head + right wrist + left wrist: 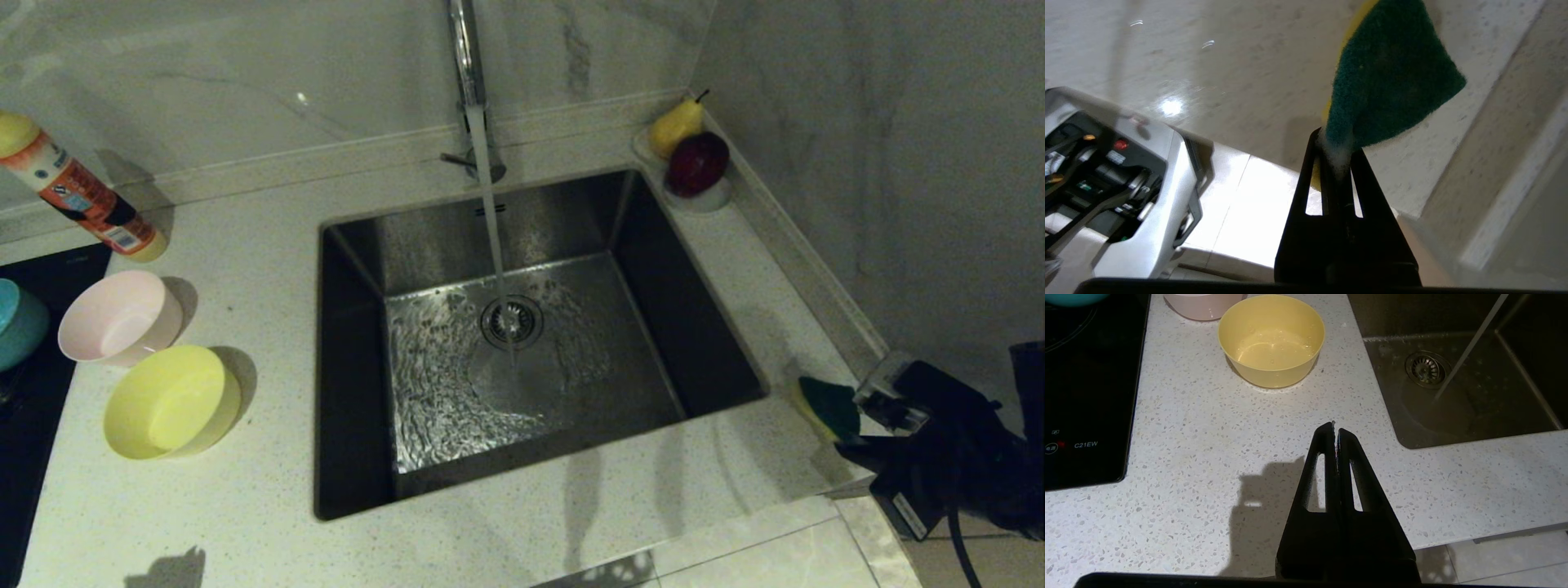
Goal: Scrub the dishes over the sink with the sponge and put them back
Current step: Put down the sponge
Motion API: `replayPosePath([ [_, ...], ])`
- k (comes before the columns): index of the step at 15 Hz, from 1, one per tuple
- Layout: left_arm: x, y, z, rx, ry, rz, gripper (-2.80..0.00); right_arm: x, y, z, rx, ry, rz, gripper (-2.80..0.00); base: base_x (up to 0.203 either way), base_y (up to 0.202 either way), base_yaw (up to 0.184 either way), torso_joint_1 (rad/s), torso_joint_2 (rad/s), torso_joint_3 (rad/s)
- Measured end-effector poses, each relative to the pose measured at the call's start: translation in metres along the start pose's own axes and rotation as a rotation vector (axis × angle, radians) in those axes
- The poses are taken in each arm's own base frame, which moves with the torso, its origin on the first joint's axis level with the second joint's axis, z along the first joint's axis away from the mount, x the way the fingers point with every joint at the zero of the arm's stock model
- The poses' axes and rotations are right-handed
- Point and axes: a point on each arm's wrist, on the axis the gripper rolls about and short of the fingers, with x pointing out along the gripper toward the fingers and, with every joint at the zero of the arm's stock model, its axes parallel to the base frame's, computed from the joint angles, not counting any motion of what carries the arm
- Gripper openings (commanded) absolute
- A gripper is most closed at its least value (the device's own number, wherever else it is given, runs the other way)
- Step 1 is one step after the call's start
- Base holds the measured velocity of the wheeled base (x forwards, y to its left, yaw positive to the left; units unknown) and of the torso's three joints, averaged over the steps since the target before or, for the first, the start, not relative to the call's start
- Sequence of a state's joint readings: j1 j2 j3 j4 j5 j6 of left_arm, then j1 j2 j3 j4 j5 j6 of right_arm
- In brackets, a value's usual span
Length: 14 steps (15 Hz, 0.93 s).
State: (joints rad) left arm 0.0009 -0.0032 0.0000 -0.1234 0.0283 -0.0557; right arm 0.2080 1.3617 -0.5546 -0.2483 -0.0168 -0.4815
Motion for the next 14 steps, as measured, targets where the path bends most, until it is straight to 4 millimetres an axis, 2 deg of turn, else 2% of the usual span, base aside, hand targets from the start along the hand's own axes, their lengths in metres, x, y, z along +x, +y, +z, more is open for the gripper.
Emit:
replayPosePath([
  [4,0.000,0.000,0.000,0.000,0.001,0.000,-2.80,0.019,-0.007,0.010,0.003,-0.041,-0.031,-2.80,0.000,0.000,0.000,0.000,0.00,0.000],
  [14,0.000,0.000,0.000,0.000,0.001,0.000,-2.80,0.042,-0.020,0.029,0.008,-0.053,-0.059,-2.80,0.000,0.000,0.000,0.000,0.00,0.000],
])
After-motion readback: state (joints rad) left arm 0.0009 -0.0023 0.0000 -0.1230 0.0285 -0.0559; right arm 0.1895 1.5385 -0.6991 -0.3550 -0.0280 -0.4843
